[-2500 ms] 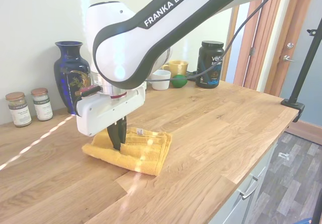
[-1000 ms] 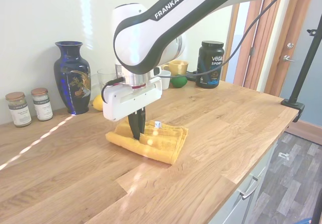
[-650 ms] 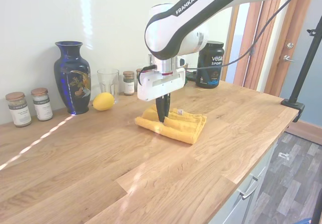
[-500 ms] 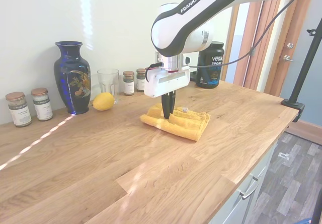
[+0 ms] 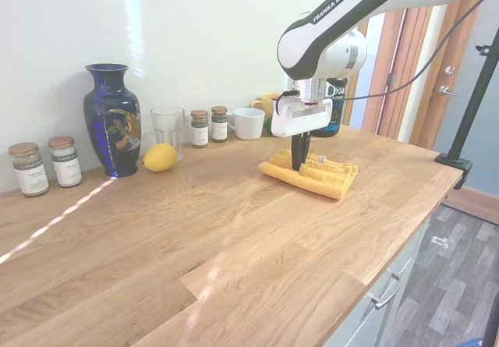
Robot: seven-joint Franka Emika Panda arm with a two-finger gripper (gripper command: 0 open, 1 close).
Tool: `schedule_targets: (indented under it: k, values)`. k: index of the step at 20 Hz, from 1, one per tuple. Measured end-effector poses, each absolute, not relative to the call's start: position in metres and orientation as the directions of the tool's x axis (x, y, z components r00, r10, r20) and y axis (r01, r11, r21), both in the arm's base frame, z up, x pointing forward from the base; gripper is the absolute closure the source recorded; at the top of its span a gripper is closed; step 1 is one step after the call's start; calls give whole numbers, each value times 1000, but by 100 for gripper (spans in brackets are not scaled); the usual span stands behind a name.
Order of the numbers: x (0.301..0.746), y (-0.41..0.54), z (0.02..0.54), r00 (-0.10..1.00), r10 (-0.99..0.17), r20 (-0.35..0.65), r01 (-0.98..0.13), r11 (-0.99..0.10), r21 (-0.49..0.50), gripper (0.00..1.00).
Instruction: Wipe the counter
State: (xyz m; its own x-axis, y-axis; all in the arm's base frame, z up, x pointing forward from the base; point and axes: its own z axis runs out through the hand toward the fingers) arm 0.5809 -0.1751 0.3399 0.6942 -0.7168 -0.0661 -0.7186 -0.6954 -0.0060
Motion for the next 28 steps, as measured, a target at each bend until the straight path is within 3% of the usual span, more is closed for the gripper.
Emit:
schedule_targets:
  k: [22, 23, 28]
  values:
    - [551, -415, 336, 566, -815, -124, -824, -561, -73, 100]
    - [550, -416, 337, 565, -816, -126, -825, -560, -72, 0]
    - [551, -416, 337, 569, -813, -127, -822, -565, -66, 0]
